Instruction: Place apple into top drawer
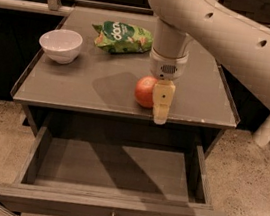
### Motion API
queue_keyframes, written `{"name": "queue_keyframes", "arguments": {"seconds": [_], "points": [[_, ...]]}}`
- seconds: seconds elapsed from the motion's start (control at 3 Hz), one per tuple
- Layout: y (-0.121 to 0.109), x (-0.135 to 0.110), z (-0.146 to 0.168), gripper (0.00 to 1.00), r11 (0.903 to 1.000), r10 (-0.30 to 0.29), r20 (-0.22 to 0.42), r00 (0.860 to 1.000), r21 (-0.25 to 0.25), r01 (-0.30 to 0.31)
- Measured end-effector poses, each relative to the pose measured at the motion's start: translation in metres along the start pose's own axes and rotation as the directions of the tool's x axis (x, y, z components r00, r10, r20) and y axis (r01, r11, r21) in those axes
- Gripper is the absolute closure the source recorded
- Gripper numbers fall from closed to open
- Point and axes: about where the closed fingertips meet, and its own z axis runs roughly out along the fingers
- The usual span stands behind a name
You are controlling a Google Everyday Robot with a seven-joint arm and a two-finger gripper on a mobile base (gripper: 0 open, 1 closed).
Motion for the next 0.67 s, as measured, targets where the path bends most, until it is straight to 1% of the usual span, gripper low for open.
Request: {"name": "queue_keyframes", "arguments": {"seconds": [0.33,0.67], "points": [[0.0,-0.0009,0.0032,0.0,1.0,-0.006,0.012,1.0,-0.004,0.006],[0.0032,-0.0004,0.011,0.0,0.9994,-0.019,0.03,0.999,-0.029,0.02]]}}
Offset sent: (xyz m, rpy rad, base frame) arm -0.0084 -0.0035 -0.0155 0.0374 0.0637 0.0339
